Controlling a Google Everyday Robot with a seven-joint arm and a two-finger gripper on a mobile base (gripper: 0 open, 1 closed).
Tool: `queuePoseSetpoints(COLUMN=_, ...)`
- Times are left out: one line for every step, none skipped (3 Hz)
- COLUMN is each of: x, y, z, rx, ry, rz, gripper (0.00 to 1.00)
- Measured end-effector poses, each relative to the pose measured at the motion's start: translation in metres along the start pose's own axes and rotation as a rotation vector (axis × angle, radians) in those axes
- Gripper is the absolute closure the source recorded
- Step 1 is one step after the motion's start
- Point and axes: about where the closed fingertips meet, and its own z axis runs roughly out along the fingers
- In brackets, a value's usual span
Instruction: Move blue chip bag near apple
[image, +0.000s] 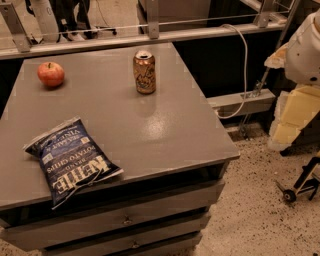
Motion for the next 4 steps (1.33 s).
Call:
queuePoseSetpoints(x=0.000, y=0.000, z=0.000, rx=0.000, ry=0.000, rz=0.000, gripper=0.00)
queuePoseSetpoints(x=-0.024, y=-0.003, z=0.021, rx=-0.024, ry=-0.069, rz=-0.026, gripper=0.00)
queuePoseSetpoints(x=-0.076, y=0.000, z=0.064, rx=-0.091, ry=-0.198, rz=-0.059, gripper=0.00)
queuePoseSetpoints(x=-0.150, y=0.008, z=0.100, rx=-0.182, ry=-0.380, rz=-0.068, gripper=0.00)
